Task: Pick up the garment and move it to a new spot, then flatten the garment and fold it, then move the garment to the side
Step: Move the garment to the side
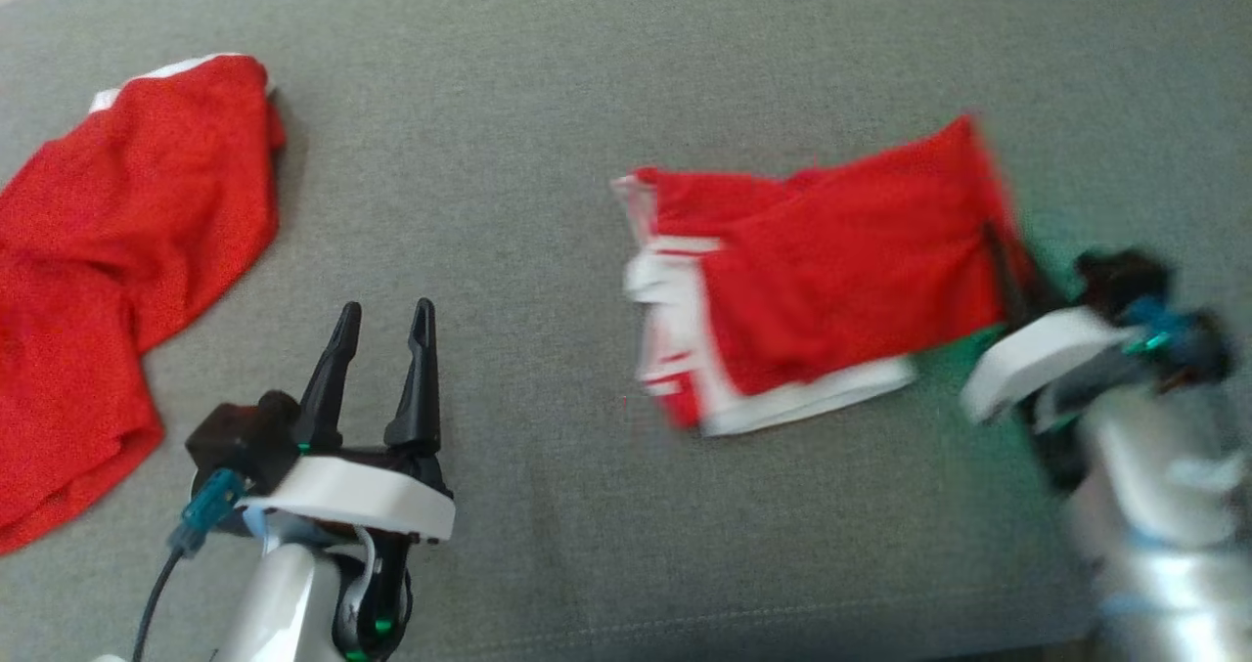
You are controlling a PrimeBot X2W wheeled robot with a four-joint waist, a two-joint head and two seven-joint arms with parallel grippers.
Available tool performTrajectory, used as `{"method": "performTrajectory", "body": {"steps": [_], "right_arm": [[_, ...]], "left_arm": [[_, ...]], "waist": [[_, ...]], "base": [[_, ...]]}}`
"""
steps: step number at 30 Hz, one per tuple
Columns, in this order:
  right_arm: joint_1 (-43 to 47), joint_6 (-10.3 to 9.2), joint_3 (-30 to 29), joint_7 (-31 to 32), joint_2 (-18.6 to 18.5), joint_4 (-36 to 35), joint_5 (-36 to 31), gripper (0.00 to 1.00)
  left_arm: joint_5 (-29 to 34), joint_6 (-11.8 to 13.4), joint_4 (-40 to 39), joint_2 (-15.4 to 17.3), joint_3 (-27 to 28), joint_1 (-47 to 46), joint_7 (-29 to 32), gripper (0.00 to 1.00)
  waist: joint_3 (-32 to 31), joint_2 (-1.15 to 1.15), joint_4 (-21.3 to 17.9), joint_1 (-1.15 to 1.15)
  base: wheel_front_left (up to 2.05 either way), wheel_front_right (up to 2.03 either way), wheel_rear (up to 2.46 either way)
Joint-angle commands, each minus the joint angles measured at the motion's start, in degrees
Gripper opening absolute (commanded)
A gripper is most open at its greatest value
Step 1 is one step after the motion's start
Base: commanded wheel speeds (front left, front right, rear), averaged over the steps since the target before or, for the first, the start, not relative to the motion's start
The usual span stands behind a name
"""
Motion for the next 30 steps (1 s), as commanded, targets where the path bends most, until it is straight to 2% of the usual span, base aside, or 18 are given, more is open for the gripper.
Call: {"method": "performTrajectory", "body": {"steps": [1,3,4,7,10,14,17,24,30], "right_arm": [[-3.9,0.11,0.1,-0.7,-3.1,-3.1,-0.7,0.00],[-5.3,0.11,0.0,0.3,-6.7,-4.3,-1.3,0.00],[-6.7,0.11,0.0,1.5,-10.2,-5.2,-1.0,0.00],[-8.3,0.11,-0.3,3.5,-15.2,-5.4,0.4,0.00],[-9.4,0.11,-1.2,5.7,-19.3,-3.9,1.5,0.00],[-10.9,0.11,-3.8,8.1,-22.5,-1.4,1.3,0.00],[-12.0,0.11,-7.3,9.1,-23.3,0.0,0.0,0.00],[-13.3,0.11,-14.8,10.9,-22.4,1.2,-4.8,0.00],[-12.9,0.11,-19.5,11.9,-18.9,-1.4,-8.3,0.00]], "left_arm": [[0.3,-0.2,-2.0,0.2,1.9,-2.7,-0.3,1.00],[0.4,-0.3,-2.1,0.2,1.9,-2.9,-0.3,1.00],[0.6,-0.4,-2.2,0.2,2.1,-3.2,-0.3,1.00],[0.8,-0.6,-2.2,0.2,2.3,-3.7,-0.3,1.00],[1.0,-0.9,-2.1,0.2,2.3,-4.1,-0.3,1.00],[1.1,-1.2,-2.1,0.2,2.4,-4.6,-0.3,1.00],[1.2,-1.4,-2.1,0.2,2.5,-4.9,-0.3,1.00],[0.9,-1.6,-2.1,0.2,3.1,-5.3,-0.3,1.00],[0.7,-1.7,-1.9,0.2,3.3,-5.3,-0.3,1.00]], "waist": [[0.6,0.00,-0.5,0.00],[1.1,0.00,-1.0,0.00],[1.7,0.00,-1.3,0.00],[2.7,0.00,-1.5,0.00],[3.4,0.00,-1.6,0.00],[4.4,0.00,-1.3,0.00],[5.1,0.00,-1.0,0.00],[6.2,0.00,-0.5,0.00],[6.3,0.00,-0.3,0.00]], "base": [[0.00,0.00,0.00],[0.00,0.00,0.00],[0.00,0.00,0.00],[0.00,0.00,0.00],[0.00,0.00,0.00],[0.00,0.00,0.00],[0.00,0.00,0.00],[0.00,0.00,0.00],[0.00,0.00,0.00]]}}
